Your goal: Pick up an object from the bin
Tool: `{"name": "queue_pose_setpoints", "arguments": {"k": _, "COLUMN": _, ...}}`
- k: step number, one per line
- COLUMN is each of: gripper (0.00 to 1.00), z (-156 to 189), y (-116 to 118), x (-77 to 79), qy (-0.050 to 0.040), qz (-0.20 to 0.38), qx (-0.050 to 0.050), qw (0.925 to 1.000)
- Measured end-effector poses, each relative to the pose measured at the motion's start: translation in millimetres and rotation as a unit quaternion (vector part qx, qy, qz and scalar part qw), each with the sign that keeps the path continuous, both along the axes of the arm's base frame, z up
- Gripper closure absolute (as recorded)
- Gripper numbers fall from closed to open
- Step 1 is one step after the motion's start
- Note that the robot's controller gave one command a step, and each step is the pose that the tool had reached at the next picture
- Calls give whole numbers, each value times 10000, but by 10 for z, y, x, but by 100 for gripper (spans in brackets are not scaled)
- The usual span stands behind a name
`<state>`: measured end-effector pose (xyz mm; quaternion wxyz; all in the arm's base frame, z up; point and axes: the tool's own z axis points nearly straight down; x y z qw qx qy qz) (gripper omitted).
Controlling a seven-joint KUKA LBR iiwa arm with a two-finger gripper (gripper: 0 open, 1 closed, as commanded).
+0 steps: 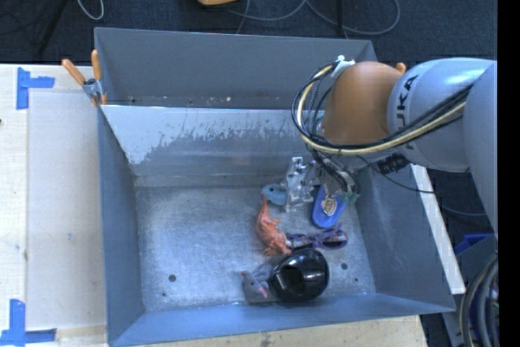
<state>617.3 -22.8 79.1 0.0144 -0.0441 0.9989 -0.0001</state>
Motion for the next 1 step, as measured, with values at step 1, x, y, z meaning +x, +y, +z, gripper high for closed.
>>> {"name": "queue_pose_setpoints", "arguments": {"k": 1, "gripper": 100, "z": 258, "y": 45, "x": -34, "qy": 131, "qz": -113, "qx": -1, "qw": 9998}}
